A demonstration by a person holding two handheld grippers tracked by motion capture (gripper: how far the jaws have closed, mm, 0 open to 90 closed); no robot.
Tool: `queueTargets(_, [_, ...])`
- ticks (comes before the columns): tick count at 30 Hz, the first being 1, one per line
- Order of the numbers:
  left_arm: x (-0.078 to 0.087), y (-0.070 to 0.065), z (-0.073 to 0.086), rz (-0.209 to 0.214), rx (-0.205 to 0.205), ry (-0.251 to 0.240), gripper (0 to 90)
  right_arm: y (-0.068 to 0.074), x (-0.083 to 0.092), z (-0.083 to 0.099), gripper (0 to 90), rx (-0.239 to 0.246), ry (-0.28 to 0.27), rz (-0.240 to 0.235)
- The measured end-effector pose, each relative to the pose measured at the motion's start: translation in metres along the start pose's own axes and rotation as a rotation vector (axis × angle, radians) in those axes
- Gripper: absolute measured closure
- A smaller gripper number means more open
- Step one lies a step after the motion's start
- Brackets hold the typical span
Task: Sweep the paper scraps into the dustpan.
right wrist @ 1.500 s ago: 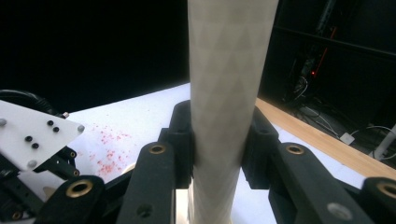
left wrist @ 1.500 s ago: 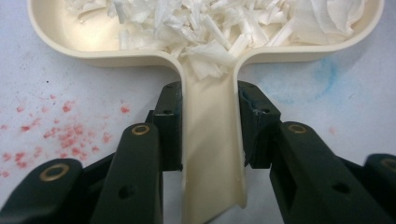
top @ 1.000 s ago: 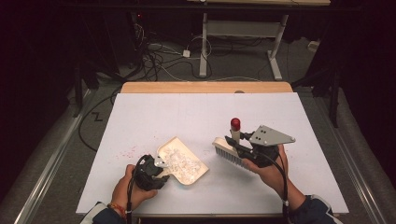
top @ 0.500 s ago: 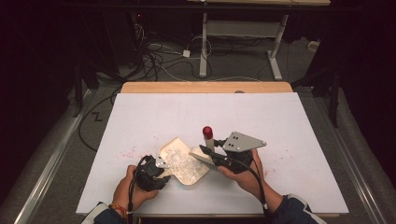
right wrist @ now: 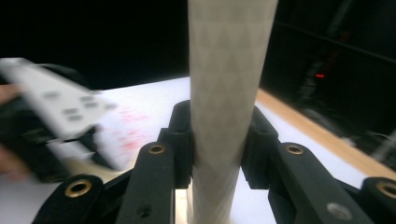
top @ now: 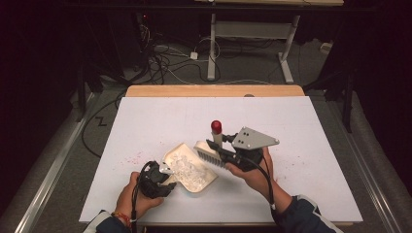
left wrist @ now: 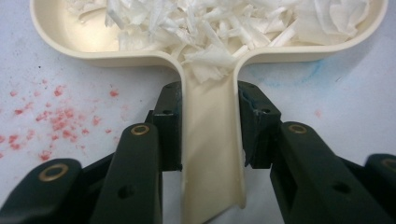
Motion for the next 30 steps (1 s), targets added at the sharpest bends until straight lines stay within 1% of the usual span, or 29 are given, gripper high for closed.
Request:
queueTargets(1, [0.0,0.0,0.0,0.0,-0.002,0.003,63.3,-0.006,-0.003,0.0,70.0,-0.011,0.002,0.012])
queueTargets(3, [0.0,0.002,0.001,0.0,-0.003,0.005,63.3,-0.016,-0.011,0.0,70.0,-0.041,0.001,0.012])
queueTargets(4, [0.0,0.002,0.001,0.003,0.002,0.004,63.3,-0.019,-0.016,0.0,70.0,-0.042,0.005,0.021])
queueTargets(5, [0.0,0.002,0.002,0.006,0.003,0.003,63.3,-0.022,-0.021,0.0,70.0,-0.032,0.012,0.039])
queueTargets(7, [0.001,0.004,0.002,0.007,0.008,0.004,63.3,-0.028,-0.031,0.0,70.0,-0.008,0.023,0.092])
queueTargets(8, [0.0,0.005,0.003,0.011,0.013,0.001,63.3,-0.03,-0.037,0.0,70.0,-0.003,0.025,0.104])
queueTargets(11, [0.001,0.012,0.005,0.016,0.036,-0.004,63.2,-0.036,-0.053,0.0,70.0,-0.024,0.018,0.105])
queueTargets(12, [0.0,0.013,0.005,0.02,0.044,-0.007,63.2,-0.036,-0.059,0.0,70.0,-0.021,0.018,0.107])
queueTargets(14, [0.0,0.016,0.005,0.028,0.057,-0.01,63.2,-0.037,-0.069,0.002,70.0,-0.006,0.041,0.122])
queueTargets(15, [0.0,0.017,0.005,0.025,0.059,-0.011,63.2,-0.035,-0.072,0.003,70.1,0.001,0.047,0.116])
queueTargets(17, [0.0,0.017,0.004,0.03,0.066,-0.013,63.2,-0.03,-0.075,0.004,70.0,-0.012,0.041,0.072])
queueTargets(19, [-0.001,0.018,0.003,0.026,0.071,-0.015,63.2,-0.022,-0.074,0.003,70.0,-0.009,0.04,0.04])
queueTargets(21, [-0.001,0.018,0.003,0.022,0.072,-0.012,63.3,-0.011,-0.072,0.003,70.0,0.009,0.04,0.0])
queueTargets(25, [0.0,0.018,0.002,0.019,0.077,-0.003,63.3,0.009,-0.06,0.004,69.9,0.013,0.044,-0.069])
queueTargets(27, [-0.001,0.018,0.002,0.016,0.08,-0.003,63.3,0.015,-0.053,0.004,70.0,0.008,0.035,-0.089])
queueTargets(28, [-0.001,0.018,0.001,0.013,0.08,-0.003,63.3,0.018,-0.048,0.004,70.0,0.004,0.029,-0.11])
queueTargets(29, [-0.001,0.018,0.001,0.011,0.08,-0.002,63.3,0.02,-0.044,0.005,70.0,0.005,0.025,-0.118])
queueTargets(30, [-0.001,0.018,0.001,0.011,0.077,0.0,63.3,0.021,-0.041,0.005,70.0,0.012,0.025,-0.114])
Point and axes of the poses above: each handheld gripper's, and its own axes: x roughly backward along the jaws, z roughly out of its underside, y roughly to its left, the point moved 8 cm from there along -x, roughly forward along the jaws, and after that the axes turned 13 degrees about y, right-handed, at the moved point
